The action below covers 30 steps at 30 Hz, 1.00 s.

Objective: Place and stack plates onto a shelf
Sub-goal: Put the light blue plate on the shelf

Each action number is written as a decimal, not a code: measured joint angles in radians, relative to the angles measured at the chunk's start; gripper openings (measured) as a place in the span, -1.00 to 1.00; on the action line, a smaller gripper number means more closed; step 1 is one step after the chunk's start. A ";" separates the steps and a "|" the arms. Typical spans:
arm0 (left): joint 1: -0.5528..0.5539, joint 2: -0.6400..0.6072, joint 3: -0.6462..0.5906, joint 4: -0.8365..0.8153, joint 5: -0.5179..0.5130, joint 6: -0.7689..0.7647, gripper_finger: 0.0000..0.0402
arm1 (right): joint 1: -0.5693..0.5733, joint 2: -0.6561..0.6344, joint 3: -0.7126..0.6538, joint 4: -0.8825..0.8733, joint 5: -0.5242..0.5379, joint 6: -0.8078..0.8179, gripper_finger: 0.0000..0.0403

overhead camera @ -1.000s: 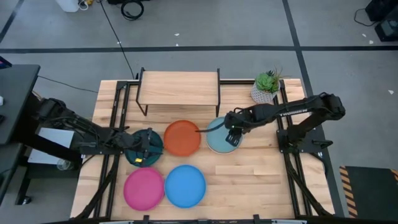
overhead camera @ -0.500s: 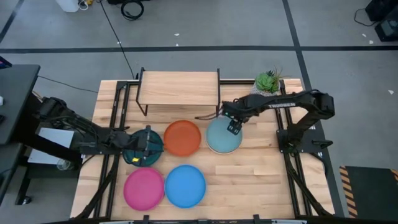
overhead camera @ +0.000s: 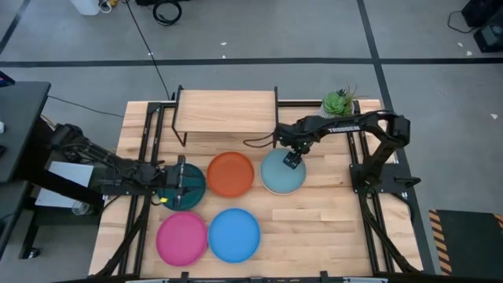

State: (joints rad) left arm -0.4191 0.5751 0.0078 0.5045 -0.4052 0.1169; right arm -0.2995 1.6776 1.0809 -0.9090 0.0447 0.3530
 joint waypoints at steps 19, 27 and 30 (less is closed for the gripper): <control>-0.229 -0.362 0.000 -0.318 -0.120 -0.059 -0.29 | 0.087 -0.088 -0.195 0.118 -0.077 0.173 0.34; -0.254 -0.359 -0.001 -0.320 -0.083 -0.152 -0.29 | 0.093 -0.088 -0.204 0.213 -0.057 0.207 0.33; -0.254 -0.359 -0.001 -0.334 -0.084 -0.181 -0.29 | 0.070 -0.078 -0.203 0.209 -0.058 0.225 0.30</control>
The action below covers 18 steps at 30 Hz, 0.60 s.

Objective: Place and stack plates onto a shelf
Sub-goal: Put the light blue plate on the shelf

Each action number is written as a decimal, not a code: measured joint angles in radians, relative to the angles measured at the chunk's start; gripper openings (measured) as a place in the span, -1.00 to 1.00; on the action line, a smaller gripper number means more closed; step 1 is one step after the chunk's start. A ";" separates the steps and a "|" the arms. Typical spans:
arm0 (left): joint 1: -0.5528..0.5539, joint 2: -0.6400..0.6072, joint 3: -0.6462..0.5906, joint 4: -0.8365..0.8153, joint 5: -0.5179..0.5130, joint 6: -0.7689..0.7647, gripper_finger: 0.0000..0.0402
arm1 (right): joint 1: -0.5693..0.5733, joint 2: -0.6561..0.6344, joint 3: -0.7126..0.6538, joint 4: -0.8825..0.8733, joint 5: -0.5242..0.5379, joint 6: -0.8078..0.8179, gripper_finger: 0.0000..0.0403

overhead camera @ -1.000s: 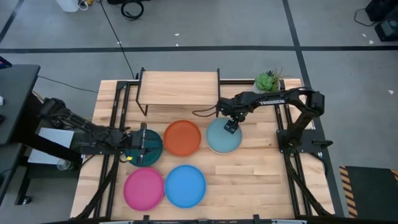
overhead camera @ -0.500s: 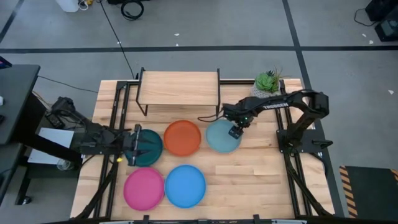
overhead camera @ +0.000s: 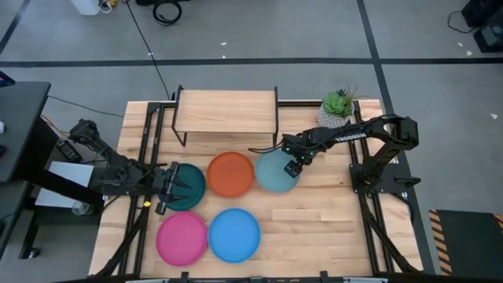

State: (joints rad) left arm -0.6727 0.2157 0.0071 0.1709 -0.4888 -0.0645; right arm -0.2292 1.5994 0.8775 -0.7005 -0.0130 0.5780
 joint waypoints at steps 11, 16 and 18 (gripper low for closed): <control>0.000 0.000 0.000 -0.021 0.004 -0.004 -0.29 | 0.012 0.015 0.003 0.008 0.084 0.051 0.09; 0.000 0.000 0.000 -0.026 0.019 -0.004 -0.29 | 0.012 0.016 0.003 0.006 0.079 0.051 0.00; 0.000 0.000 0.000 -0.030 0.019 -0.002 -0.29 | 0.021 0.016 0.002 0.007 0.084 0.052 -0.04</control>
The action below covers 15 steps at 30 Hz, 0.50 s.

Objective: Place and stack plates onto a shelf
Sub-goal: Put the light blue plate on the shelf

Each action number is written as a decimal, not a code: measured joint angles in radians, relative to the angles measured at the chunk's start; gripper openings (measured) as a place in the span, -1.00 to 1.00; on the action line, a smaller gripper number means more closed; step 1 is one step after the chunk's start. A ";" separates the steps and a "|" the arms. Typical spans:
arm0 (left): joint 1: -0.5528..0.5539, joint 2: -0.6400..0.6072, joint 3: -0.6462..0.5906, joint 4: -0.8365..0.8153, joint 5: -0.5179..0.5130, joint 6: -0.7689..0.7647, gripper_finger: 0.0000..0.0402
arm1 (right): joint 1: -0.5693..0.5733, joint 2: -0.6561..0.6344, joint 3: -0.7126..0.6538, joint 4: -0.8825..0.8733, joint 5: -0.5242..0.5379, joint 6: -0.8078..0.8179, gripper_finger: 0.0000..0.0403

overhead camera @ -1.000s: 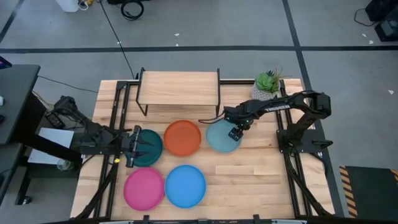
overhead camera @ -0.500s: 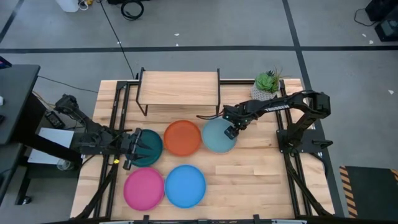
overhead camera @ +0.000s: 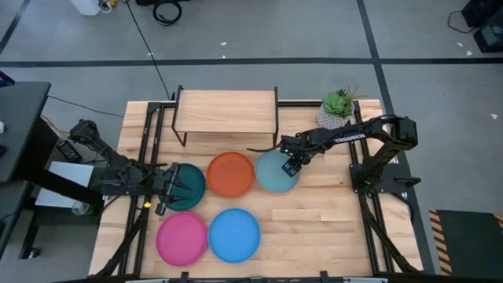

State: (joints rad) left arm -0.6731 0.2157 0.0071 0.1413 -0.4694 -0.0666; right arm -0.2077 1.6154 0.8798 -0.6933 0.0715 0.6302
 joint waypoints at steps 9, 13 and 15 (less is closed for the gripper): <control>0.000 -0.001 0.030 -0.004 0.000 0.089 -0.29 | 0.042 0.001 -0.001 0.012 0.039 0.006 -0.38; 0.000 0.000 0.043 -0.021 0.000 0.105 -0.29 | 0.041 0.001 -0.002 0.008 0.022 0.006 -0.60; 0.000 0.000 0.045 -0.019 0.000 0.110 -0.29 | 0.040 0.000 -0.001 0.001 0.010 0.006 -0.71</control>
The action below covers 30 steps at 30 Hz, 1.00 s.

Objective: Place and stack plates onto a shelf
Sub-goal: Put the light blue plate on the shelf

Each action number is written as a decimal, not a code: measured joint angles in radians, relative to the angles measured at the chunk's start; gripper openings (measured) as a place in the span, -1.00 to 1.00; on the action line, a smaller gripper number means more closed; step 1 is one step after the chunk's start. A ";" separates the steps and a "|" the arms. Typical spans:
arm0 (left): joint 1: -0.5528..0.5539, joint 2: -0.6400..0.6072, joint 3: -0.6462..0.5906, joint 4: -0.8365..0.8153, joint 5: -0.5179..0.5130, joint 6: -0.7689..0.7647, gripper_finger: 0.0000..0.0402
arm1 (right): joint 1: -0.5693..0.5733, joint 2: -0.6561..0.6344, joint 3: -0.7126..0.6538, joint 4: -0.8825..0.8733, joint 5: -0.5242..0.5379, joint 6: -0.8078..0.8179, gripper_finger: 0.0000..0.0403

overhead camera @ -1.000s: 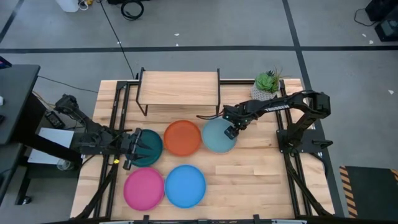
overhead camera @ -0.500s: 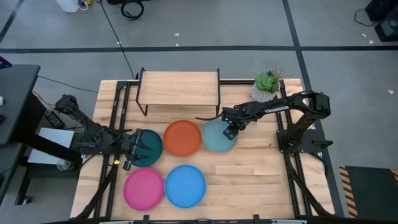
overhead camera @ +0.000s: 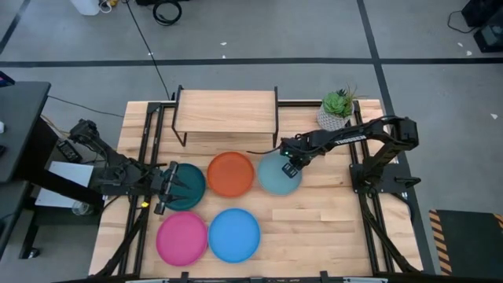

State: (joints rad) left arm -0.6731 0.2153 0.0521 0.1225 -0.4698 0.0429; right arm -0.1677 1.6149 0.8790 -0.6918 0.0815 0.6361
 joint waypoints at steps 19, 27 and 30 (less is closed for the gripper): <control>0.000 0.000 0.002 0.012 0.000 -0.004 -0.29 | -0.016 -0.255 0.022 -0.097 -0.127 -0.030 -0.85; 0.000 0.000 0.002 0.020 0.000 -0.007 -0.29 | -0.038 -0.292 0.024 -0.097 -0.167 -0.037 -0.85; 0.000 0.000 0.002 0.022 0.000 -0.010 -0.29 | -0.039 -0.292 0.045 -0.101 -0.185 -0.040 -0.85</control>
State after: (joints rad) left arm -0.6727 0.2157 0.0544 0.1441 -0.4698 0.0326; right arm -0.2062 1.3228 0.9237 -0.7929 -0.1032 0.5958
